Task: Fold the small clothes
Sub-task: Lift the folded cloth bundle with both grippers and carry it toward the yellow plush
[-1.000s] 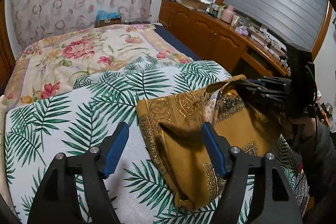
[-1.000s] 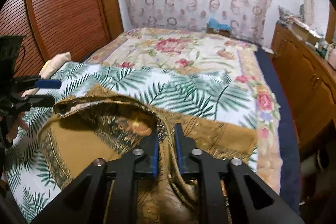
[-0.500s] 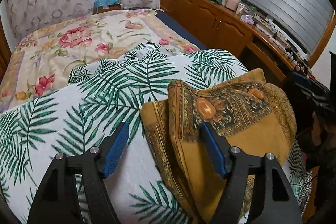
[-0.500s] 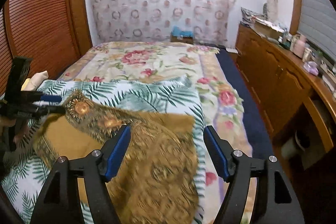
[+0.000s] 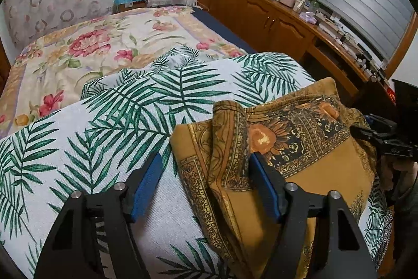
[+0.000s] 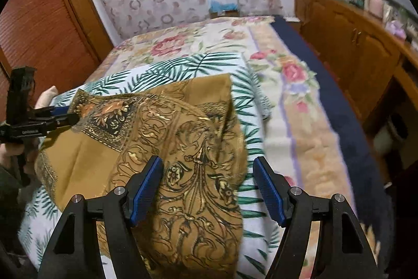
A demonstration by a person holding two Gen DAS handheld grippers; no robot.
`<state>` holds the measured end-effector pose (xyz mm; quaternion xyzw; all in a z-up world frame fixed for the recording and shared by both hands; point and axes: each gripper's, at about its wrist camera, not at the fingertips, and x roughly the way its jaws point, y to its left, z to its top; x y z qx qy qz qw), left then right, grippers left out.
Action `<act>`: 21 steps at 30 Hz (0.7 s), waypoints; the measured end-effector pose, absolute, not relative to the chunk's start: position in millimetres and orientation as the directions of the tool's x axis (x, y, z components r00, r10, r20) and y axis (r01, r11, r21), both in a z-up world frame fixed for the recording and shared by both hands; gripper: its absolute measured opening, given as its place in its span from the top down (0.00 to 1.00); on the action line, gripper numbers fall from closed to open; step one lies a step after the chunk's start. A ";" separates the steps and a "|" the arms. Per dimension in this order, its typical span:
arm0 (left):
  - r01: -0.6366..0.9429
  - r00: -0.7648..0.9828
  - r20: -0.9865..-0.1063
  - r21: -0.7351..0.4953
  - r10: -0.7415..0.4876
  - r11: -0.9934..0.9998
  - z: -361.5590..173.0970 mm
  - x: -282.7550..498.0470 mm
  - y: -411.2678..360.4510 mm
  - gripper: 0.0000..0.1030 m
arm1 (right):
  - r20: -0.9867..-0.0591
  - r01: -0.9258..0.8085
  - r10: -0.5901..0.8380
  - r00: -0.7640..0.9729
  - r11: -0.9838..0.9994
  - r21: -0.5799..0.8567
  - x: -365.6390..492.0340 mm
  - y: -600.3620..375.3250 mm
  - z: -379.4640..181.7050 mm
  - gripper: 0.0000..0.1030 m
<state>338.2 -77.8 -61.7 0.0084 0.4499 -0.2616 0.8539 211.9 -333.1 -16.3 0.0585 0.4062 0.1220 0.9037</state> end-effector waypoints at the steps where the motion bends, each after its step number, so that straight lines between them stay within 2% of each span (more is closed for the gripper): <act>1: 0.456 0.461 -0.771 -0.218 -0.439 0.863 -61.0 337.8 -79.3 0.41 | -0.722 -0.181 0.279 0.633 0.960 0.212 215.4 -337.7 -14.6 0.32; 6: 0.468 0.448 -0.764 -0.242 -0.464 0.850 -60.4 340.8 -82.4 0.53 | -0.711 -0.215 0.318 0.627 0.948 0.234 223.7 -352.9 -13.3 0.45; 7: 0.466 0.449 -0.763 -0.244 -0.465 0.850 -60.5 341.1 -83.0 0.59 | -0.707 -0.223 0.330 0.625 0.944 0.243 226.4 -351.7 -14.6 0.52; 8: 0.465 0.443 -0.764 -0.252 -0.470 0.849 -60.3 341.5 -83.3 0.72 | -0.706 -0.224 0.333 0.625 0.943 0.246 227.0 -352.8 -14.7 0.56; 11: 0.474 0.419 -0.757 -0.289 -0.502 0.832 -58.6 339.7 -85.5 0.88 | -0.690 -0.247 0.361 0.627 0.932 0.263 226.9 -350.6 -17.3 0.75; 14: 0.480 0.447 -0.738 -0.279 -0.505 0.832 -48.3 330.0 -85.6 0.90 | -0.670 -0.266 0.358 0.651 0.933 0.241 222.9 -344.1 -15.2 0.82; 21: 0.479 0.555 -0.631 -0.290 -0.541 0.829 1.3 286.4 -57.3 0.90 | -0.579 -0.344 0.367 0.728 0.926 0.154 198.2 -322.3 26.4 0.83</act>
